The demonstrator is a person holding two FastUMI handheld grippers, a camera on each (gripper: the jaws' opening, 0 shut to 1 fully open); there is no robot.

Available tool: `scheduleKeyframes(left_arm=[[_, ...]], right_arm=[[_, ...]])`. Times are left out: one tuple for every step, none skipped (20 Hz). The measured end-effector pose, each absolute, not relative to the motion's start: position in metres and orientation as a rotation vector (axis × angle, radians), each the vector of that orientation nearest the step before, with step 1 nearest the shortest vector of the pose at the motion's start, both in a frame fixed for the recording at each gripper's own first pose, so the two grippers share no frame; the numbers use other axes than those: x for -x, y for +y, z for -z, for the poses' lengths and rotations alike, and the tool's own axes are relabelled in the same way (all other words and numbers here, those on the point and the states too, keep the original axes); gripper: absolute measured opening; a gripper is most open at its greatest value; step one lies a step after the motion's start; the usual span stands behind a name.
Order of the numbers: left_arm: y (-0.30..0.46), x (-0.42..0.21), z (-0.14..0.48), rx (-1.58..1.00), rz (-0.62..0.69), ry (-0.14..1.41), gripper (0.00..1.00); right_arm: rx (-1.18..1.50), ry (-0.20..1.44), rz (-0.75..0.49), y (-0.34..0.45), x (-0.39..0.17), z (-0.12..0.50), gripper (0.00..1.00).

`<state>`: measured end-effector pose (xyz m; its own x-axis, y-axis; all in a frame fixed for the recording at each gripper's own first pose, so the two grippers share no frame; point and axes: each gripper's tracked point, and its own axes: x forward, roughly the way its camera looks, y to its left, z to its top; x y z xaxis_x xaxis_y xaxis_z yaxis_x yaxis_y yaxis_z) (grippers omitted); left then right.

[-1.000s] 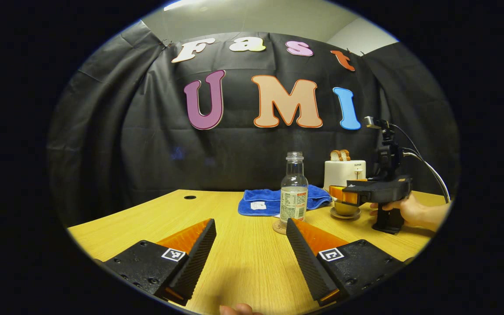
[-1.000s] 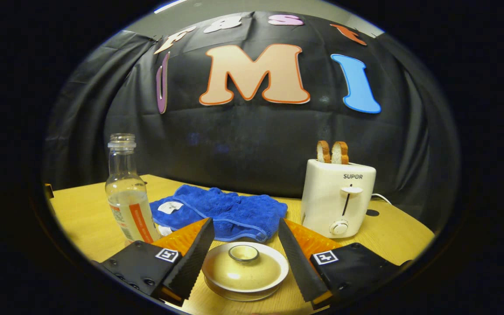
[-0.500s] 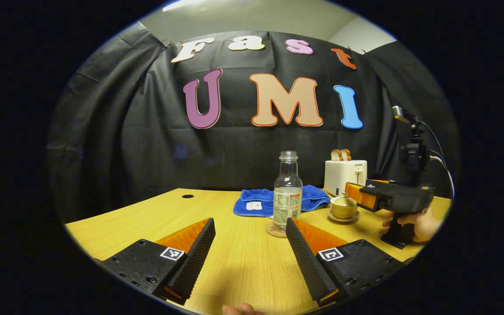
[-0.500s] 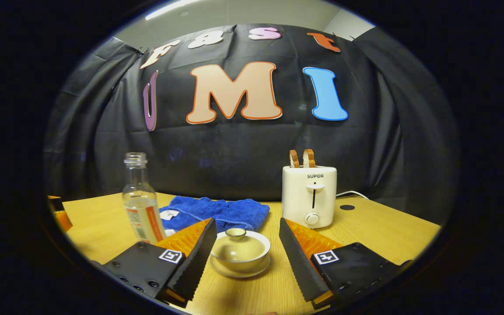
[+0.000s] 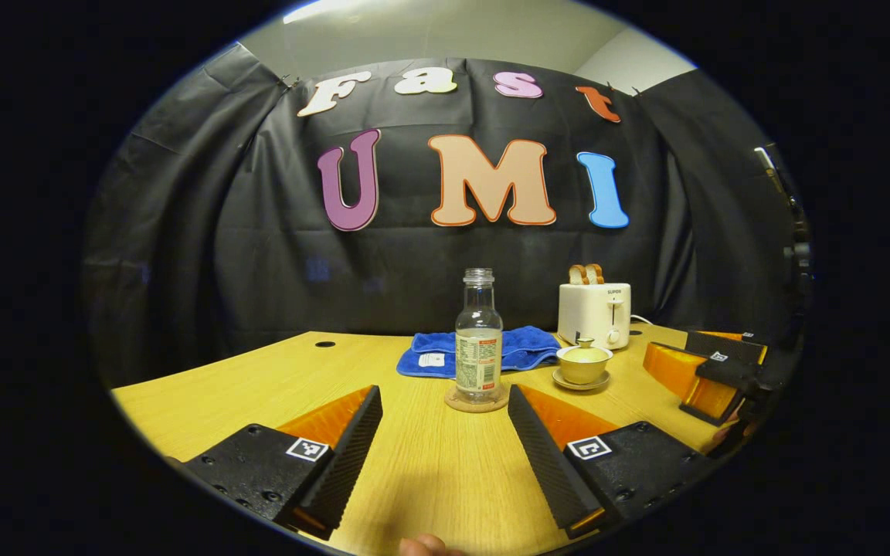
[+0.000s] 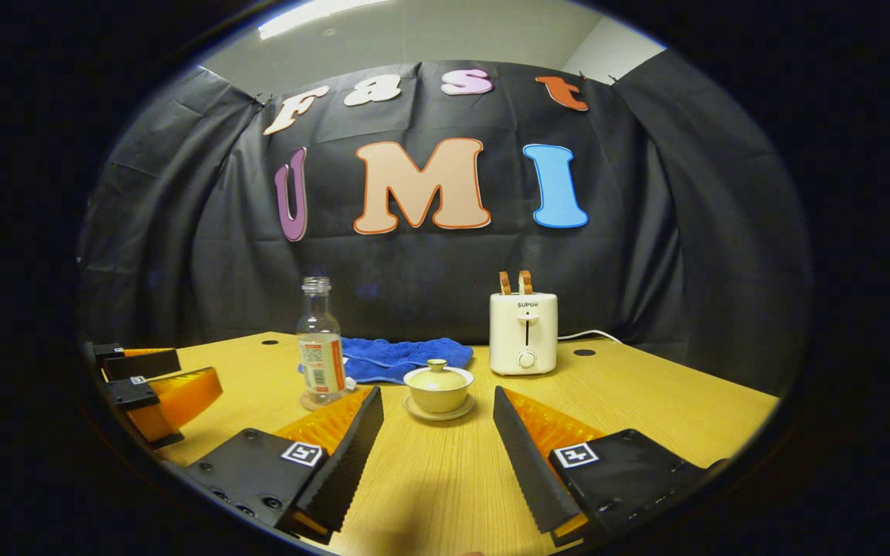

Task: Open the teacup lid with one hand, grasp the water bottle and pour water into the teacup with the other hand; after pouring, place the water bottle on the coaster and then close the teacup lid.

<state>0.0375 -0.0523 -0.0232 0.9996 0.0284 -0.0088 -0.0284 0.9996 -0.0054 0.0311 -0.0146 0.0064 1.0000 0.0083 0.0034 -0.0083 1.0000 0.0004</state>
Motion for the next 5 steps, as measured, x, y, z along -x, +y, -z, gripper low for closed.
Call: scheduleKeyframes(left_arm=[[-0.055,-0.033,0.022,0.006,-0.028,0.008,0.99],[-0.060,-0.029,0.023,0.005,-0.023,0.009,0.96],[-0.062,-0.025,0.023,0.006,-0.025,0.009,0.96],[-0.063,-0.023,0.022,0.004,-0.030,0.010,0.96],[-0.065,-0.019,0.022,0.005,-0.033,0.010,0.96]], right_arm=[[0.000,-0.002,-0.002,-0.015,-0.023,-0.007,0.92],[0.001,-0.004,0.005,-0.015,-0.017,-0.007,0.87],[0.003,0.001,0.022,-0.017,-0.011,-0.007,0.87],[0.001,-0.004,0.028,-0.015,-0.007,-0.007,0.92],[0.003,-0.003,0.034,-0.014,-0.004,-0.007,0.92]])
